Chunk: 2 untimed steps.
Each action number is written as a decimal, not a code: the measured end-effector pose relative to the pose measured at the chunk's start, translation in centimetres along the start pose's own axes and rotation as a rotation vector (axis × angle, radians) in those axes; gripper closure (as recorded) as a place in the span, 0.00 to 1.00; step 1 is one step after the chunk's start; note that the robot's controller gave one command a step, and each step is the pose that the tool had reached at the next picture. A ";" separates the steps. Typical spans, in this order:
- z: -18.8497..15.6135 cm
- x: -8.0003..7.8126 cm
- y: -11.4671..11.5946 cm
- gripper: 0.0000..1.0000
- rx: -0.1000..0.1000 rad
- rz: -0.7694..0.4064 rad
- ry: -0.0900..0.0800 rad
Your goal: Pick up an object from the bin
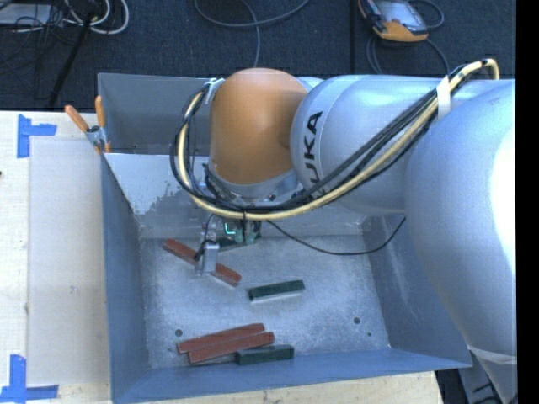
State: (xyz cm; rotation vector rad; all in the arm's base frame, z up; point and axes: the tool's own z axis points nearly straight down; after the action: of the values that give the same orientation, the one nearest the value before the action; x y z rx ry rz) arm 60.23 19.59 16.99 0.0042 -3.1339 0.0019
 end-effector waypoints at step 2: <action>5.9 0.3 -0.4 0.00 -0.002 0.085 -0.010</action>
Offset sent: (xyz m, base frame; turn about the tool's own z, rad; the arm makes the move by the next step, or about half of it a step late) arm -0.0086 -0.0066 -0.0999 0.1343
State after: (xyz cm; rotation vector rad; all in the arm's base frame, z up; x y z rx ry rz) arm 59.87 19.13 11.10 -0.1290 -3.1408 -0.0014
